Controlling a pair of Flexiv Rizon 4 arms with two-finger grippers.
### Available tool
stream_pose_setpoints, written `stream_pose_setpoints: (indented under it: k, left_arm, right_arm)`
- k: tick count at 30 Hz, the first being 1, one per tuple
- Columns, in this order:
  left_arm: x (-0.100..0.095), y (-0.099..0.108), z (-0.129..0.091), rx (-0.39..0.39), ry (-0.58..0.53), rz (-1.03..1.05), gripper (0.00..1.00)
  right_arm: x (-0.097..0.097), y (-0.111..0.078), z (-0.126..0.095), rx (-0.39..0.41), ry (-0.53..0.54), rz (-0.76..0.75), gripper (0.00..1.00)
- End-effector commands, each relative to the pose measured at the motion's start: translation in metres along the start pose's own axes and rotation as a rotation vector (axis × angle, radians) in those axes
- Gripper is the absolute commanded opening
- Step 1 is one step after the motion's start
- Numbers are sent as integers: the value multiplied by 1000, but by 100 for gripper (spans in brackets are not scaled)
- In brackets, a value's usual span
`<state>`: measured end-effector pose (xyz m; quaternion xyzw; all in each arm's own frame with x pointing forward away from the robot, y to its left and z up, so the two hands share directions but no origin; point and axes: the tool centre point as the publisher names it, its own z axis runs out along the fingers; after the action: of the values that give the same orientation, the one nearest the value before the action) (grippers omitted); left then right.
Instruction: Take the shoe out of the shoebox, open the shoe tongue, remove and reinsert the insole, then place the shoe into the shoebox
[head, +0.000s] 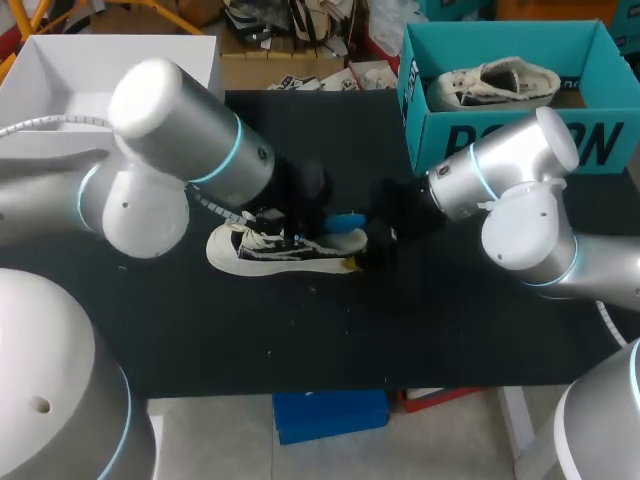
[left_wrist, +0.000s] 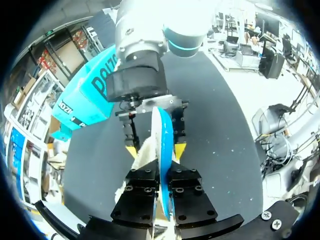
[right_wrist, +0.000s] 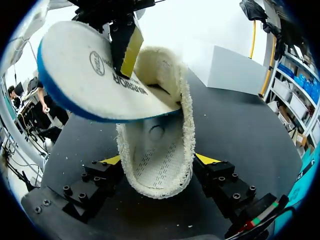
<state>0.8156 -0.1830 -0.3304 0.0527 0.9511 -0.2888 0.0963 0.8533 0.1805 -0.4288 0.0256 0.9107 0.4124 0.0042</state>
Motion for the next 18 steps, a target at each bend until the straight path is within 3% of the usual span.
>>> stream_pose_setpoints:
  k: [1,11,18]
  left_arm:
    - [-1,-5,-47,206,131,-2,0]
    - [-6,-64,-105,473,267,-39,0]
    - [-3,-103,-138,616,353,-47,0]
  right_arm:
    - [0,1,1,4,-1,2,0]
    - [0,1,1,4,-1,2,0]
    - [0,1,1,4,-1,2,0]
